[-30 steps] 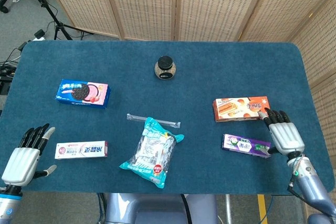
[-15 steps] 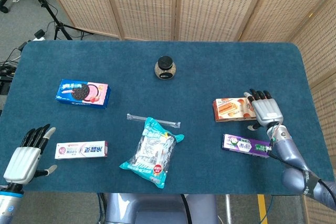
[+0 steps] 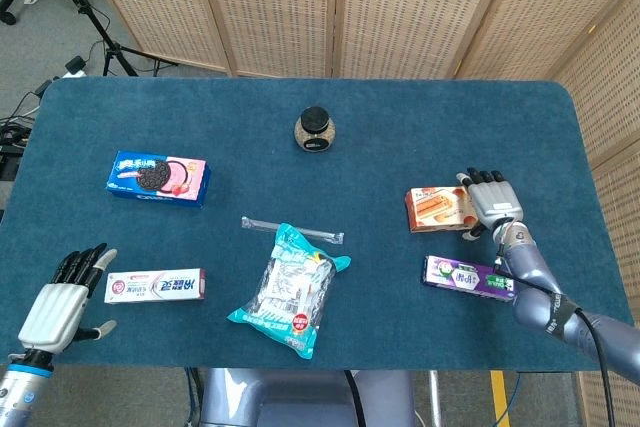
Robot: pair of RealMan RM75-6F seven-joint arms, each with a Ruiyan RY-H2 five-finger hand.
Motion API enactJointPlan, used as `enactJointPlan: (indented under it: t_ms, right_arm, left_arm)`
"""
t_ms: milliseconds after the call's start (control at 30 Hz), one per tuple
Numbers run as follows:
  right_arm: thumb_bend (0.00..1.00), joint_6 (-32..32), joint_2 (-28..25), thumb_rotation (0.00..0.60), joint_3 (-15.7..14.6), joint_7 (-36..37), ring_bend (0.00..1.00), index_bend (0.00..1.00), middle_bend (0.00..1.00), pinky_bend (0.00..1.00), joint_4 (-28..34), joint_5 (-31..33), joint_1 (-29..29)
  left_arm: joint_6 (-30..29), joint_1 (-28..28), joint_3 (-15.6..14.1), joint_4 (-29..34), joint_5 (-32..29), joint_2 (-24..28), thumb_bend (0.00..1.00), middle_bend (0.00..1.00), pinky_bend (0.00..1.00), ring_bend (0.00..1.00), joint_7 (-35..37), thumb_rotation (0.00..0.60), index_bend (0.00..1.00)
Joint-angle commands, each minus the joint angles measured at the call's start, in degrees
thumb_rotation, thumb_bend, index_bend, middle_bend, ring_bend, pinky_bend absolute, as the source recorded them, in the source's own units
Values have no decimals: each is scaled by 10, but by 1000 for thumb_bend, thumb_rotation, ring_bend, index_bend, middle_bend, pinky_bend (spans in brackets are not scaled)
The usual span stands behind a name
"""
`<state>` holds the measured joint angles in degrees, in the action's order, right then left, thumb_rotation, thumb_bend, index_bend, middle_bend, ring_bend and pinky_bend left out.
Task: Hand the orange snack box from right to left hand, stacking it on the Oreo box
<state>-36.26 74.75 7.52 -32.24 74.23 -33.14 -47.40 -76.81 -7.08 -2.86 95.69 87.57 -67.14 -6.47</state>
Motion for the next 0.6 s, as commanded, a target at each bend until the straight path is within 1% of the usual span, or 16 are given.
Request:
enactJointPlan:
  t_ms: [33, 200, 267, 333, 367, 400, 433, 500, 600]
  right_arm:
    - [0, 20, 25, 600, -17, 7, 0, 0, 0, 0, -41, 13, -13]
    - [0, 22, 47, 600, -32, 16, 0, 0, 0, 0, -70, 17, -16]
    - [0, 10, 56, 600, -34, 21, 0, 7, 1, 6, -79, 12, -14]
    - [0, -23, 69, 600, -32, 26, 14, 98, 56, 73, -92, -9, -8]
    - [3, -46, 78, 600, -30, 32, 60, 192, 129, 146, -99, -26, -3]
    - [12, -63, 84, 600, -26, 39, 132, 288, 222, 225, -103, -40, 0]
    - [26, -83, 91, 600, -21, 51, 213, 358, 301, 287, -107, -61, 5]
    - [46, -101, 95, 600, -16, 68, 303, 431, 389, 356, -110, -87, 10]
    - [62, -120, 100, 600, -10, 86, 375, 493, 459, 406, -112, -121, 16]
  left_arm:
    - [-2, 0, 1, -1, -1, 0, 128, 0, 0, 0, 2, 600, 32]
    - [-6, 0, 0, 2, 3, 2, 129, 0, 0, 0, 2, 600, 32]
    - [-8, 1, 0, 4, 6, 3, 130, 0, 0, 0, 4, 600, 32]
    - [-10, 1, -1, 6, 8, 3, 130, 0, 0, 0, 5, 600, 33]
    - [-11, 1, -1, 6, 9, 3, 130, 0, 0, 0, 5, 600, 32]
    - [-12, 1, -1, 6, 10, 3, 130, 0, 0, 0, 5, 600, 32]
    - [-12, 1, -2, 6, 11, 3, 131, 0, 0, 0, 5, 600, 32]
    - [-12, 1, -2, 6, 12, 2, 132, 0, 0, 0, 6, 600, 32]
    - [-14, 1, -2, 7, 13, 2, 133, 0, 0, 0, 6, 600, 32]
